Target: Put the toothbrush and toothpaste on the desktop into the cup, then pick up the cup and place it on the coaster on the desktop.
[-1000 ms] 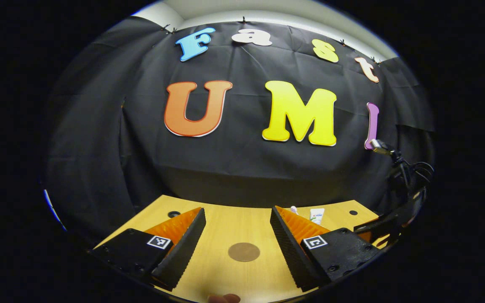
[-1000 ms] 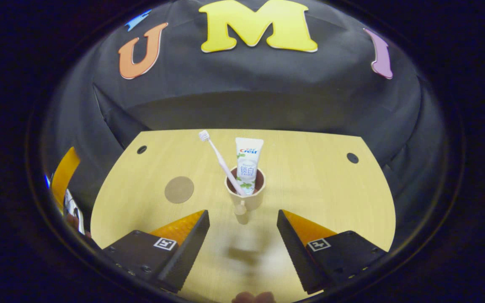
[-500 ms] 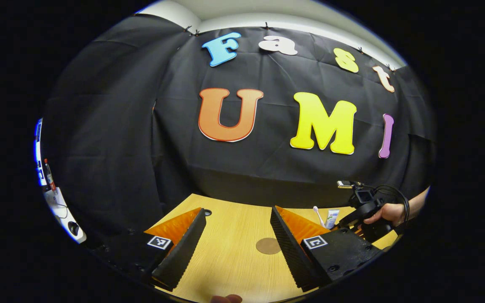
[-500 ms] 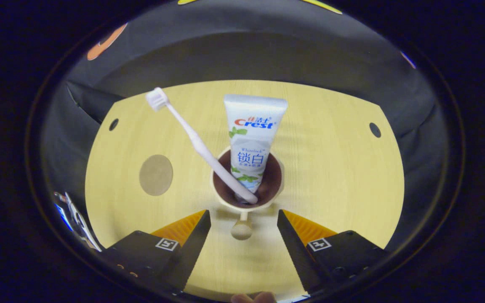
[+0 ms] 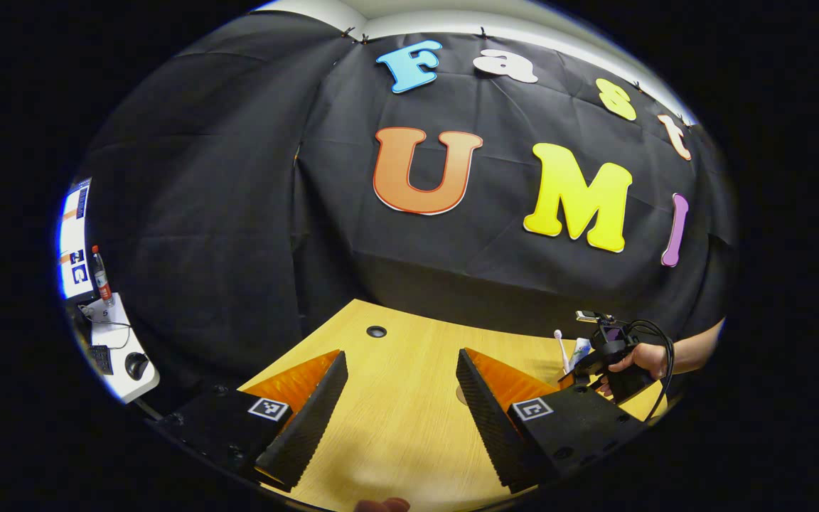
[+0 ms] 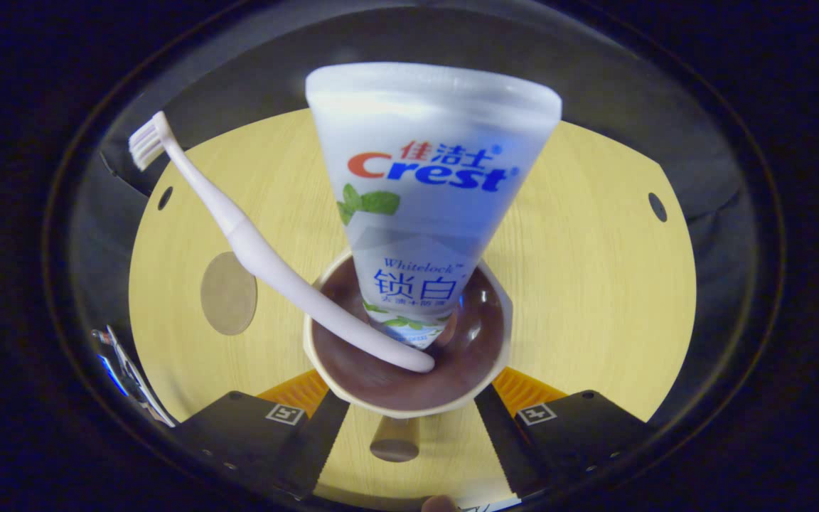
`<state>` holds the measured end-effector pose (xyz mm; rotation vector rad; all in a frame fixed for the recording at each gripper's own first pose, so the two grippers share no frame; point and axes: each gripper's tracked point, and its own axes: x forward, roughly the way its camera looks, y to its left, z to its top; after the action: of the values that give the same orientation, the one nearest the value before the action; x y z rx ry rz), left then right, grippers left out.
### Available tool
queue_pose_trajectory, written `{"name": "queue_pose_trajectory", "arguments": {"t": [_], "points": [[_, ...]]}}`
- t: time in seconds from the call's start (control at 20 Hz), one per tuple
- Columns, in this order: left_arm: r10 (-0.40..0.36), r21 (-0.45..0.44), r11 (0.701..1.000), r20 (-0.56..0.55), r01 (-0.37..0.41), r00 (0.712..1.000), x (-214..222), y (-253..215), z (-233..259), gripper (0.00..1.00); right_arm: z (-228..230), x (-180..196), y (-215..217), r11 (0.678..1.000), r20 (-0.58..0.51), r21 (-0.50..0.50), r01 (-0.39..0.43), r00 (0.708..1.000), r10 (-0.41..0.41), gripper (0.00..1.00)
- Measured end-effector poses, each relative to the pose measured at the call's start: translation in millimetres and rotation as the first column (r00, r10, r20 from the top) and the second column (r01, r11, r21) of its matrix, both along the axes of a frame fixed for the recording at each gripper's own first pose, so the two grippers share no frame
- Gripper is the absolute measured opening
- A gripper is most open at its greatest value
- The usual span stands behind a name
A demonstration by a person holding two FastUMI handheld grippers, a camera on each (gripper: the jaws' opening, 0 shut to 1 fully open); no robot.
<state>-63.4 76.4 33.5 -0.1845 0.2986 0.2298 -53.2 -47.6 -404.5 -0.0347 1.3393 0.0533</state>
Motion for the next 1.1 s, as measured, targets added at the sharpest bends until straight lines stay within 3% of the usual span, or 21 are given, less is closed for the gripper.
{"name": "queue_pose_trajectory", "arguments": {"t": [0.3, 0.4, 0.6, 0.7, 1.1], "points": [[0.02, -0.001, 1.0, -0.031, -0.02, 0.999, -9, 9, -3, 0.98, -7, -1, 2, 1.0, -0.027, 0.004, 0.02, 0.999, -0.02, 0.57], [0.019, -0.011, 1.0, -0.042, -0.02, 0.999, -13, 8, -5, 0.98, -5, -2, 3, 1.0, -0.029, 0.015, 0.025, 0.999, -0.025, 0.56], [0.023, -0.021, 0.999, -0.059, -0.024, 0.998, -19, 8, -6, 0.98, -7, -2, 0, 1.0, -0.027, 0.011, 0.025, 0.999, -0.024, 0.45], [0.026, -0.021, 0.999, -0.063, -0.027, 0.998, -22, 10, -6, 0.98, -5, -3, 2, 1.0, -0.023, 0.005, 0.012, 1.0, -0.012, 0.28], [0.028, -0.029, 0.999, -0.074, -0.031, 0.997, -34, 13, -8, 0.98, -1, -4, 6, 0.999, 0.005, 0.028, 0.022, 1.0, -0.022, 0.25]]}}
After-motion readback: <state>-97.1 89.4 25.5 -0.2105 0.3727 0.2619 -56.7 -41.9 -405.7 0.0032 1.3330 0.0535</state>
